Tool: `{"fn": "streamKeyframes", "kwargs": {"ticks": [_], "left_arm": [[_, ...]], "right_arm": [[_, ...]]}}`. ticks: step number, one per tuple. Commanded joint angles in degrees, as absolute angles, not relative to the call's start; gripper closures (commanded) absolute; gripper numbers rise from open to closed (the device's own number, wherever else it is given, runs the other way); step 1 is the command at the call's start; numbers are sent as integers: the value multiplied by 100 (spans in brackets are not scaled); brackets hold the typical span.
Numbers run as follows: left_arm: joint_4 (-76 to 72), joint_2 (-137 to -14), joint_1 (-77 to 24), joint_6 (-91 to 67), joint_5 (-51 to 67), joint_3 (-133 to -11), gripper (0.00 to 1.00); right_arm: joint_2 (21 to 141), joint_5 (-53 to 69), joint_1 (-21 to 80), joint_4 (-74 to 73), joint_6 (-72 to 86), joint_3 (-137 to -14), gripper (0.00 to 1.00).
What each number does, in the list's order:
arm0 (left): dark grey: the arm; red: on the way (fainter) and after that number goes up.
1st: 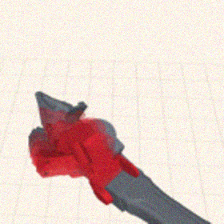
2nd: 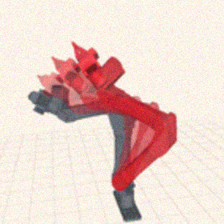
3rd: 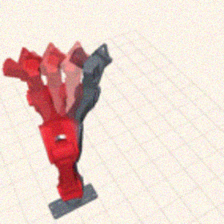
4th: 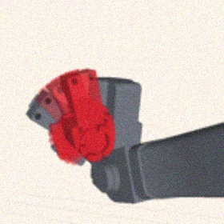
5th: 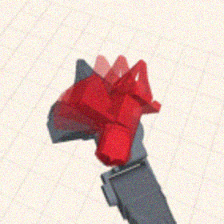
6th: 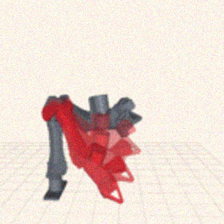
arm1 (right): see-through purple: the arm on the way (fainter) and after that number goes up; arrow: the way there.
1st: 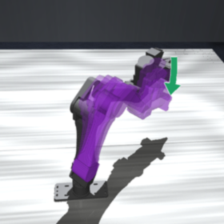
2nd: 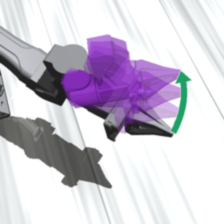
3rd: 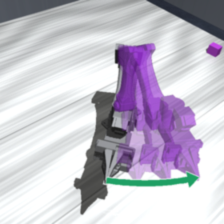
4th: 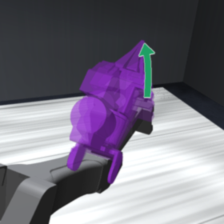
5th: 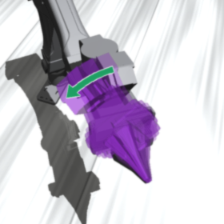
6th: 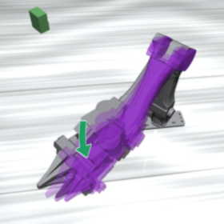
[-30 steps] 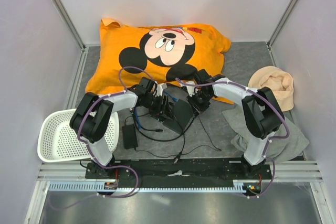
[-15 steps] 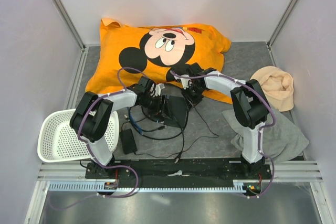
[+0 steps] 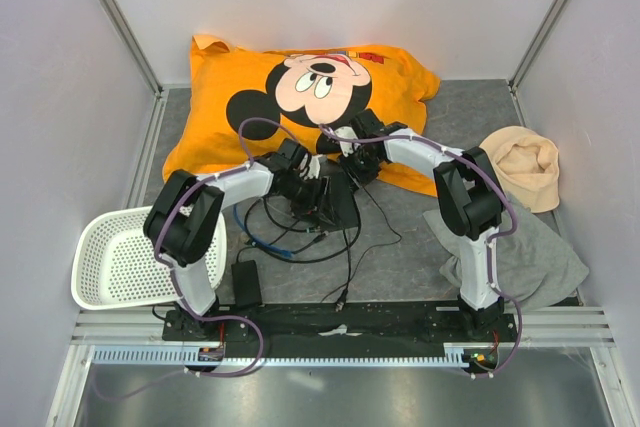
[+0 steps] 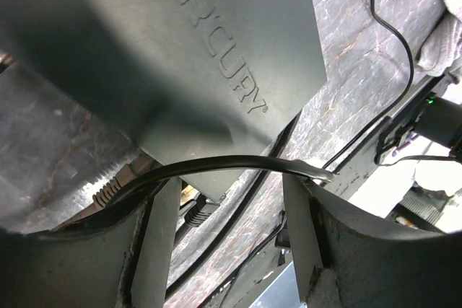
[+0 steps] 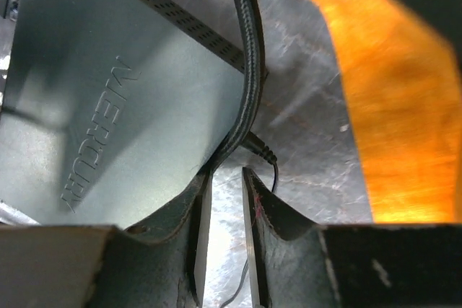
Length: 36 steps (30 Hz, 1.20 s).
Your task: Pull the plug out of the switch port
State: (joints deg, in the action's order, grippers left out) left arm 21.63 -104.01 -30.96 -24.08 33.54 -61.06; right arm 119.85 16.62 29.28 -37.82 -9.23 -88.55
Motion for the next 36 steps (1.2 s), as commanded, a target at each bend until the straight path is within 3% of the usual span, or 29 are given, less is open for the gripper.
{"fn": "streamKeyframes", "kwargs": {"ticks": [1,7,12,16,26,29,33,36], "left_arm": [[2231,-10433,-3200,-1794,3920,-6863,35],[3312,-9652,-2874,-854,3981,-6873,35],[3849,-9044,-2629,16,4060,-6750,32],[4149,-9228,-2383,378,4227,-6829,31],[3918,-8720,-1714,157,3639,-7154,30],[4148,-8622,-1714,737,3736,-7260,29],[4272,-8500,-1626,862,3700,-7251,29],[4026,-8210,-1503,572,4006,-7041,28]], "right_arm": [[12033,1811,3094,-3356,-1054,-9175,67],[11278,1494,3067,-4279,-1336,-9510,62],[10391,1433,3067,-4491,-1423,-8948,53],[10195,1362,3059,-4465,-1626,-8596,53],[11572,2461,3067,-3474,-1855,-9517,52],[12082,2652,3076,-3217,-1591,-9903,47],[12445,2944,3120,-3217,-1994,-10142,33],[12664,2831,3146,-3120,-1995,-10274,31]]}}
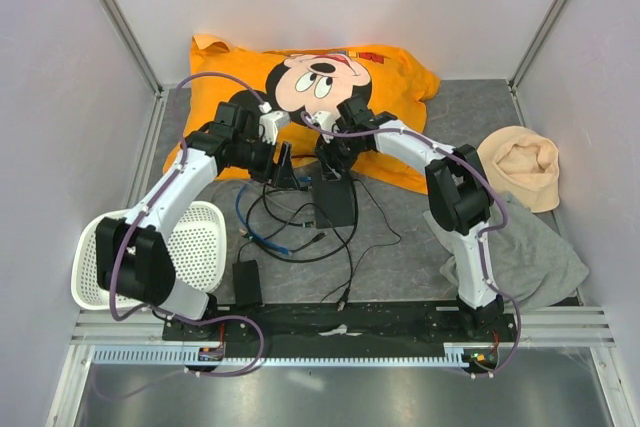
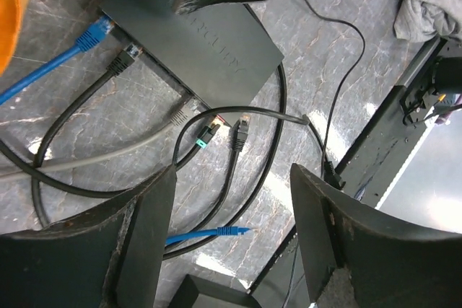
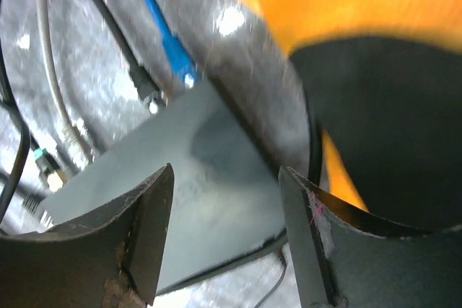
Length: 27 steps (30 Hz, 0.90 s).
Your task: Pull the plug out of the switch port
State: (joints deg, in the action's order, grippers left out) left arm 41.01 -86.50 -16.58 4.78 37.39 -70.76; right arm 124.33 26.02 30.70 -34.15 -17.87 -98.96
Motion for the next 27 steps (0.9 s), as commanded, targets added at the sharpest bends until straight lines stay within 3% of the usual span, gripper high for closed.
{"fn": "streamKeyframes", "kwargs": {"ticks": [1,9,19,27], "left_arm": [[3825,-8078,-1503,519,4077,-6823,28],[3506,-8077,-1494,456,4157,-6679,28],[3419,-8156,-1468,738,4166,-6478,28],[3059,-8227,-1459,431,4316,-6302,28]], "right_arm": [[12752,2830,3146,-3129,-1952,-10335,31],[13166,2575,3146,-3797,-2364,-10486,33],[12086,2646,3383,-3375,-1811,-8510,36],[11505,2611,3876,-3261,-1565,-8007,36]]}}
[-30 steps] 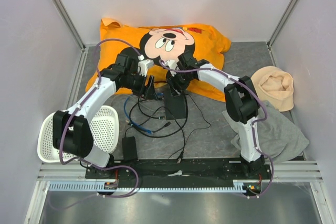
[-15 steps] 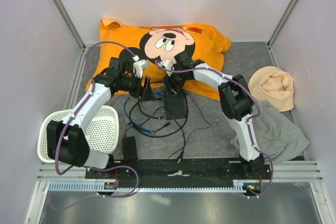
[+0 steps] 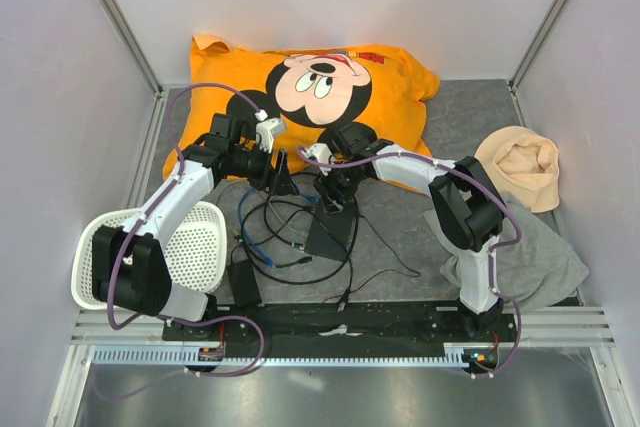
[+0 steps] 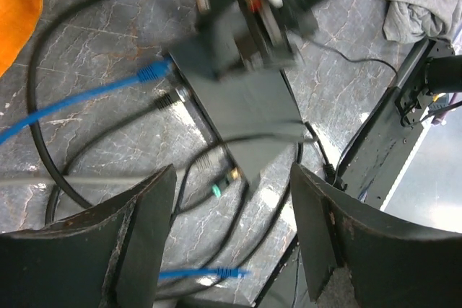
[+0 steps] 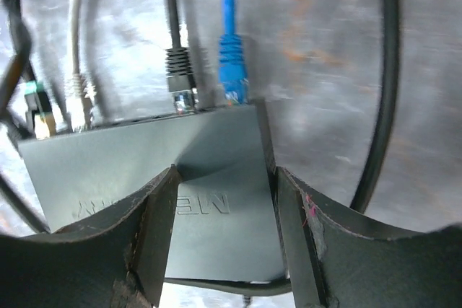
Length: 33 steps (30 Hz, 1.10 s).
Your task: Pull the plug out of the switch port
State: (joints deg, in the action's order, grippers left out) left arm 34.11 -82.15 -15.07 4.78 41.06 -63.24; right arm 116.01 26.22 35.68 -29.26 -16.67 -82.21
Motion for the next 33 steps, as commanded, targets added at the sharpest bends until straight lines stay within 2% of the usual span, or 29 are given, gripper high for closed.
{"fn": "streamKeyframes", "kwargs": {"ticks": [1,5,9,13,18,24,33], "left_arm": [[3067,-8218,-1459,439,4315,-6276,28],[3059,-8200,-1468,440,4315,-6232,28],[3102,-8200,-1485,474,4350,-6240,29],[3129,-8323,-1503,641,4368,-6267,31],[2997,-8569,-1591,633,4351,-6398,33],[2830,-8736,-1801,404,4342,-6557,33],[2742,-8613,-1846,378,4272,-6276,33]], "right_arm": [[11522,2584,3885,-3261,-1564,-8033,36],[11453,2172,3780,-3270,-1468,-8270,36],[10987,2346,3367,-3252,-1301,-8350,34],[10399,2479,3059,-3217,-1152,-7930,33],[10160,2049,2865,-2866,-537,-7375,34],[10362,1855,2839,-2646,-448,-7137,34],[10959,2205,2786,-2689,-483,-7672,34]]}}
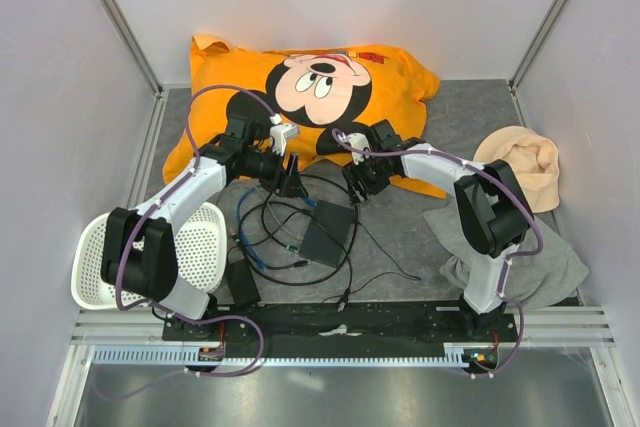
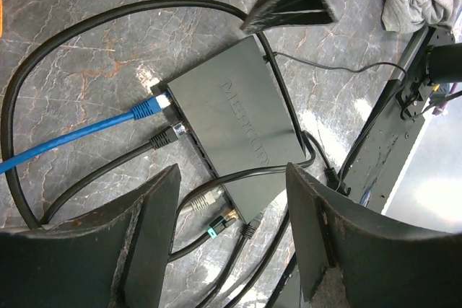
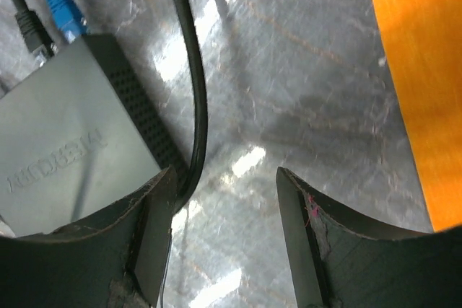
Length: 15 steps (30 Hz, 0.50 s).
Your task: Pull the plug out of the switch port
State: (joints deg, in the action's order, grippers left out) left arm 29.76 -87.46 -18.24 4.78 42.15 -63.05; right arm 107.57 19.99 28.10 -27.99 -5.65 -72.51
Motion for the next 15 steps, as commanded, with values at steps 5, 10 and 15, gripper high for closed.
{"fn": "streamKeyframes", "kwargs": {"ticks": [5,10,15], "left_arm": [[2733,-8578,-1854,395,4219,-6179,33],[2733,-8683,-1855,422,4210,-6187,33],[2760,-8719,-1854,422,4192,-6301,33]], "right_arm": [[11197,2408,2786,-2716,-439,-7840,43],[11162,2557,2769,-2830,-475,-7928,67],[10786,2838,2769,-3207,-519,-8007,90]]}}
